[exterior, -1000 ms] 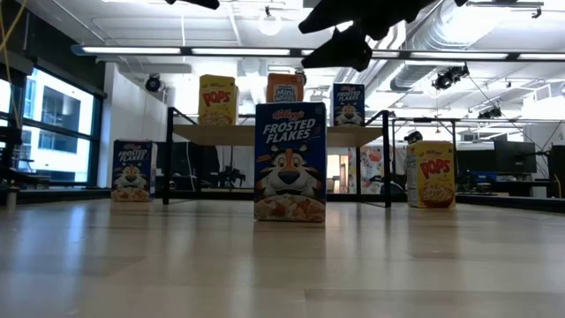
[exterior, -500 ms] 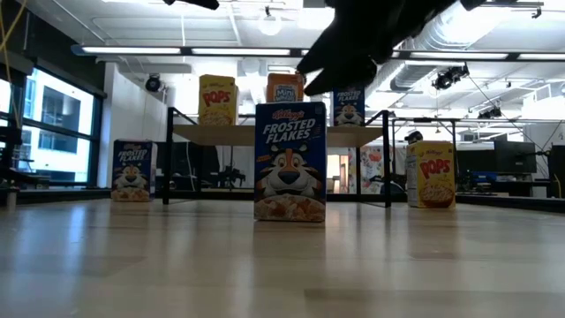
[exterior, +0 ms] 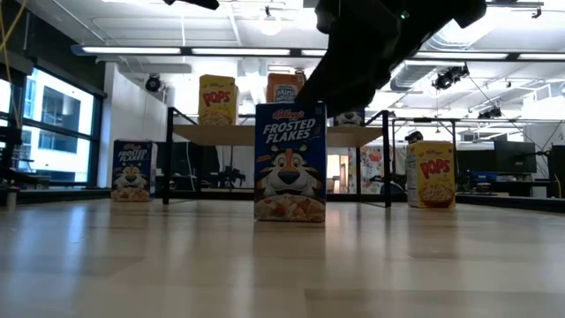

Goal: Stack cereal on shelf
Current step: Put the bottom blue cereal box on the shelf aligned with the other blue cereal box

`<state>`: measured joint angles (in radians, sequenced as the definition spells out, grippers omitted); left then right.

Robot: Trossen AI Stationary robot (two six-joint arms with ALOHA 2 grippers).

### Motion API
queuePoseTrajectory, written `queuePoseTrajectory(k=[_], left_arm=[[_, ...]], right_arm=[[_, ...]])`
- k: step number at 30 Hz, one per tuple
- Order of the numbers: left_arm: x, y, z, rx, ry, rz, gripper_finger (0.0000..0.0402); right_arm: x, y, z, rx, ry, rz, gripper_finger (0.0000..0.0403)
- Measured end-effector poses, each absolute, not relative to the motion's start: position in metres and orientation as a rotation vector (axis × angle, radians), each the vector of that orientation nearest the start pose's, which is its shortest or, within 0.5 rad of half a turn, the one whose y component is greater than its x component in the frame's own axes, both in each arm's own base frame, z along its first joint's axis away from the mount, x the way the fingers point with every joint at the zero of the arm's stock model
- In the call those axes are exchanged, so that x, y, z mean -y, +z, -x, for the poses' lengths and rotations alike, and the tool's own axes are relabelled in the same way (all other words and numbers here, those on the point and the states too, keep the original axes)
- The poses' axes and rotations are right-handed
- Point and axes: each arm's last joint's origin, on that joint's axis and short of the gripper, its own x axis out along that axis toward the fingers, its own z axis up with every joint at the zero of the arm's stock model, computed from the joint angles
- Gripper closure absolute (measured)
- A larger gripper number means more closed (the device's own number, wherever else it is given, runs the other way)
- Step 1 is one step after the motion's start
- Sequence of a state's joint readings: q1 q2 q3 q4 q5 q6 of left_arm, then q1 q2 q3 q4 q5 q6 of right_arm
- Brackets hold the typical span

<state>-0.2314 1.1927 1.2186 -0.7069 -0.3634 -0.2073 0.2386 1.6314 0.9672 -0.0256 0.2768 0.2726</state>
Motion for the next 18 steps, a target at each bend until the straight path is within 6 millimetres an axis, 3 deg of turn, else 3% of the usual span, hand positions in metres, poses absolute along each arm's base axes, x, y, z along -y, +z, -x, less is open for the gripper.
queuePoseTrajectory(k=[10, 18], left_arm=[[0.0449, 0.3556, -0.2356, -0.633, 0.193, 0.000, 0.0138], [0.0449, 0.3556, -0.2356, -0.633, 0.193, 0.000, 0.0138]], right_arm=[[-0.0726, 0.1973, -0.3321, -0.681, -0.132, -0.080, 0.0081], [-0.0726, 0.1972, -0.3321, -0.682, -0.133, -0.086, 0.0126]])
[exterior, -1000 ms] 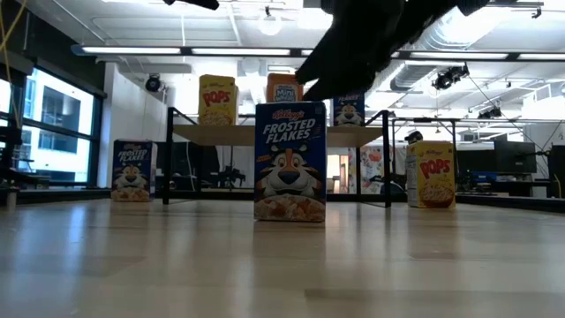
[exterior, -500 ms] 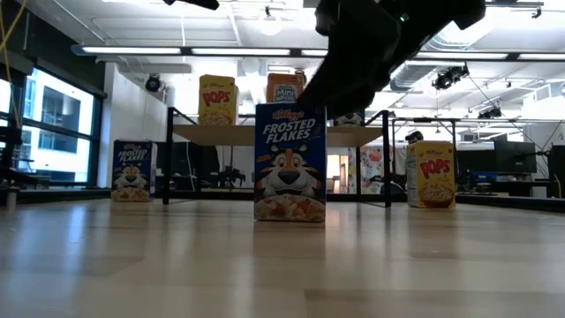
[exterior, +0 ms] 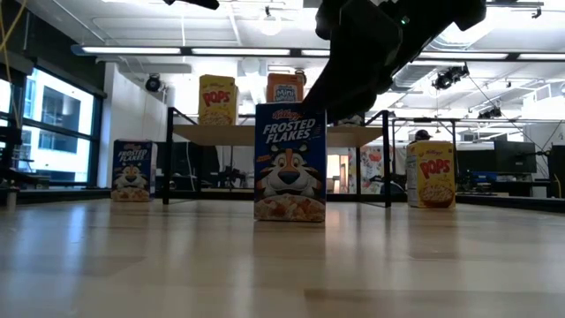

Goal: Stack cereal on shelf
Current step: Put the bottom blue cereal box on the shelf aligned with the other blue cereal box

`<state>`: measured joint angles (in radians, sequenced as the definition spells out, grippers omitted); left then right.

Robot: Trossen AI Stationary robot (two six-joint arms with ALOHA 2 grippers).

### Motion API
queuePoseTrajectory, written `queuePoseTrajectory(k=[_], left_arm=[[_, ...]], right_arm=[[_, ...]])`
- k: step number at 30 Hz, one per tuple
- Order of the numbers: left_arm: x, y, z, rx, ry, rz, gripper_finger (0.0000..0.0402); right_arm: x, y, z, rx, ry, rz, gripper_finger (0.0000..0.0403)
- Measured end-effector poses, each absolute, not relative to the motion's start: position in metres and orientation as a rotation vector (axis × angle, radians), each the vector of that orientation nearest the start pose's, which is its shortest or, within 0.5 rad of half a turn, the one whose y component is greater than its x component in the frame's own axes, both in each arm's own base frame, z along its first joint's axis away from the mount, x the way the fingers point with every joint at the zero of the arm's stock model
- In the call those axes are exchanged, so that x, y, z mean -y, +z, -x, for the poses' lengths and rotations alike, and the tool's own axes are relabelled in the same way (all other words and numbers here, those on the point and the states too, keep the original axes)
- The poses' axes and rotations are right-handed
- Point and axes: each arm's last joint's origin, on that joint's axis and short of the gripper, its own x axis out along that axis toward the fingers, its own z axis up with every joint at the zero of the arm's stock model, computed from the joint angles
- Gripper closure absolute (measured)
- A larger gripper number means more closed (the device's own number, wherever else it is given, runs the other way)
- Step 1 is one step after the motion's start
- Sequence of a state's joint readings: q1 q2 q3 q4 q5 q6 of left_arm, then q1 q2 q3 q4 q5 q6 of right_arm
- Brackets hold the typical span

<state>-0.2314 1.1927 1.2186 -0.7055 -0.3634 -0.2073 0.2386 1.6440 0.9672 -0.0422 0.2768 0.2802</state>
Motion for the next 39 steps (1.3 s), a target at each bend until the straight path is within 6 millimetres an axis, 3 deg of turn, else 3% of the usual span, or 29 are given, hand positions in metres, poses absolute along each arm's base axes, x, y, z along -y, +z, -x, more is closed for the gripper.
queuePoseTrajectory(k=[21, 30, 39], left_arm=[[0.045, 0.356, -0.236, -0.633, 0.193, 0.000, 0.0138], [0.045, 0.356, -0.236, -0.633, 0.193, 0.000, 0.0138], [0.045, 0.355, -0.235, -0.638, 0.192, -0.001, 0.0138]], right_arm=[[-0.073, 0.197, -0.332, -0.687, -0.109, -0.095, 0.0207], [-0.073, 0.198, -0.332, -0.682, -0.098, -0.090, 0.0214], [-0.069, 0.228, -0.327, -0.640, -0.065, -0.048, 0.0214]])
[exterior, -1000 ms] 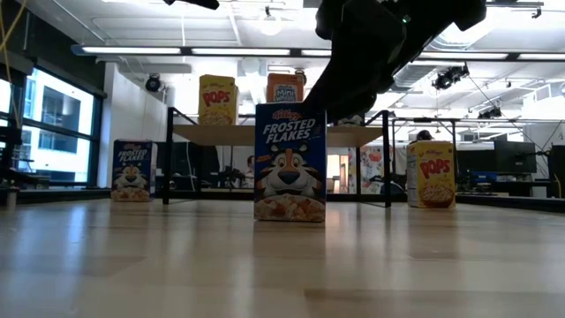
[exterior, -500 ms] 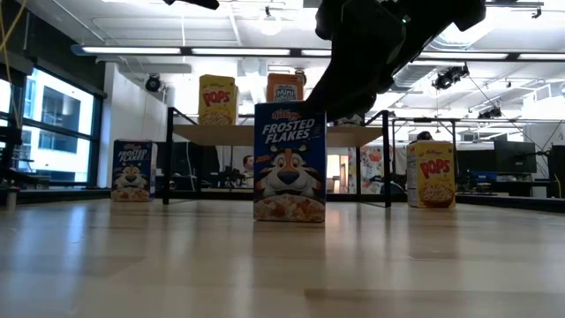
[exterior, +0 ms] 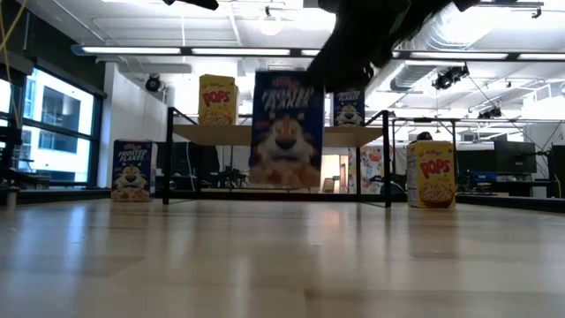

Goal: Stack cereal on shelf
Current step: Put the bottom blue cereal box on the shelf aligned with the other blue cereal box

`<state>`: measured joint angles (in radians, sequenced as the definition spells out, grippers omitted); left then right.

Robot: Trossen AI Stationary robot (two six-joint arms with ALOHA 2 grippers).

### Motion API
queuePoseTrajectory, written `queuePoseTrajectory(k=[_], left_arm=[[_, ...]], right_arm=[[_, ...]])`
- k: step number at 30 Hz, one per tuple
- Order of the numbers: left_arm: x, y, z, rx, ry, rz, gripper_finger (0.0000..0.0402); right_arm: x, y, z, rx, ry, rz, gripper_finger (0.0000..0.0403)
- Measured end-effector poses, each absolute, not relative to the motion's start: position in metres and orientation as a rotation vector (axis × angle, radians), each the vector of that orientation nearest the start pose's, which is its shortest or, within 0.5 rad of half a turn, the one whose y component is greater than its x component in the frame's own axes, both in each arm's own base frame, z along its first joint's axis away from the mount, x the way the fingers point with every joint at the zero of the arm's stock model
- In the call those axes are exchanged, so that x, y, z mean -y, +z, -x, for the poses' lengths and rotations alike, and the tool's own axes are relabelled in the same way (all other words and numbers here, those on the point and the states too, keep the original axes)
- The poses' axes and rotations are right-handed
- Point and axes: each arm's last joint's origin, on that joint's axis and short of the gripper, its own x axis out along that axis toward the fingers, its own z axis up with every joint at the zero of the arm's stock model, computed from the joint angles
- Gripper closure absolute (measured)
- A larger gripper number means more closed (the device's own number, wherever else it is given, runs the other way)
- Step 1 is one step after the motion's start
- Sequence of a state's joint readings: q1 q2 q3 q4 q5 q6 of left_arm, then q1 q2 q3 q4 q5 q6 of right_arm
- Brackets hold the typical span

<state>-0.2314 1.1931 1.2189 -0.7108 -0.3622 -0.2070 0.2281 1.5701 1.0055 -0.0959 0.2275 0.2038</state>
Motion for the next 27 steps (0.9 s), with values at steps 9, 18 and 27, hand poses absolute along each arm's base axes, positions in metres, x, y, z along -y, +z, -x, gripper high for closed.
queuePoseTrajectory(k=[9, 18, 27], left_arm=[[0.045, 0.355, -0.235, -0.638, 0.192, -0.001, 0.0138], [0.045, 0.355, -0.235, -0.640, 0.192, -0.002, 0.0138], [0.045, 0.355, -0.235, -0.640, 0.193, -0.002, 0.0138]], right_arm=[[-0.055, 0.274, -0.320, -0.670, -0.067, 0.050, 0.0214], [-0.029, 0.315, -0.307, -0.662, -0.038, 0.135, 0.0214], [0.011, 0.350, -0.276, -0.613, -0.057, 0.168, 0.0214]])
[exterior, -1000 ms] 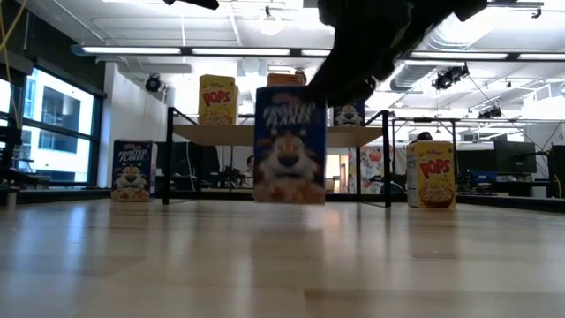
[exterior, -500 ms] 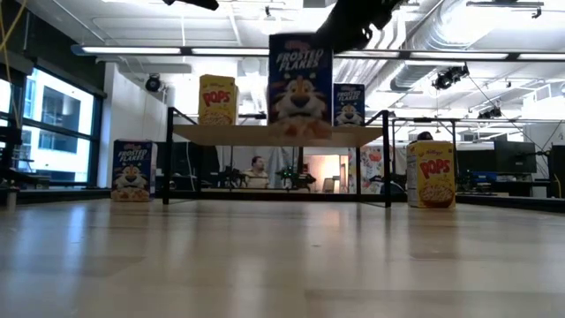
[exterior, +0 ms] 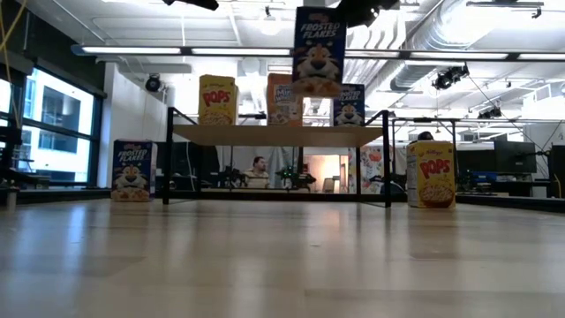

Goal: Stack cereal on shelf
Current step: Put the bottom blue cereal box on the shelf aligned with the other blue cereal box

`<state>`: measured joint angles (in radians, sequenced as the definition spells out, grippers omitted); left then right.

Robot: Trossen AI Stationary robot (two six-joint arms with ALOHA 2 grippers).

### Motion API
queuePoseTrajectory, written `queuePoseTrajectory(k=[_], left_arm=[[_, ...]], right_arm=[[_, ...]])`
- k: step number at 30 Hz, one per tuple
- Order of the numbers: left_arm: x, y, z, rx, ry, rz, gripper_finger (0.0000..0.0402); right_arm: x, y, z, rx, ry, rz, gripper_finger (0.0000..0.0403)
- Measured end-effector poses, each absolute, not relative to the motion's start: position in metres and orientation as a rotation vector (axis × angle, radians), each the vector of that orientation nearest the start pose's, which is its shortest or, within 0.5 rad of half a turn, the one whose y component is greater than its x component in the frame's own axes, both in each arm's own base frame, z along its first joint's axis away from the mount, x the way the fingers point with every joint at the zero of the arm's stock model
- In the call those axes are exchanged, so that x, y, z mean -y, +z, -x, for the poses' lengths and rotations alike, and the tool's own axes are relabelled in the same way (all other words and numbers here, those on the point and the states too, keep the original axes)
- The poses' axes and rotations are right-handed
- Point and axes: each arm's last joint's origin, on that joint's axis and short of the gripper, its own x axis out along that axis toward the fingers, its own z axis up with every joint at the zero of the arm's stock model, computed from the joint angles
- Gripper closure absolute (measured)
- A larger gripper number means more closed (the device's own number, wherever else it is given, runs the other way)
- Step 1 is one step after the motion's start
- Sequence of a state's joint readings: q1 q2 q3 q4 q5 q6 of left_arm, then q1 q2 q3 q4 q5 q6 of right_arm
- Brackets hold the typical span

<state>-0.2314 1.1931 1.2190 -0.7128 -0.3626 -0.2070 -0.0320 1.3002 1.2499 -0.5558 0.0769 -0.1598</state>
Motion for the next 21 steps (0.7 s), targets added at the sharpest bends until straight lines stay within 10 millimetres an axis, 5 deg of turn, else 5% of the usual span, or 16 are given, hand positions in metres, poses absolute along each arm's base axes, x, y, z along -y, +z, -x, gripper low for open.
queuePoseTrajectory(k=[21], left_arm=[[0.044, 0.355, -0.236, -0.637, 0.197, -0.001, 0.0138]], right_arm=[[0.123, 0.361, -0.216, -0.641, -0.120, 0.187, 0.0214]])
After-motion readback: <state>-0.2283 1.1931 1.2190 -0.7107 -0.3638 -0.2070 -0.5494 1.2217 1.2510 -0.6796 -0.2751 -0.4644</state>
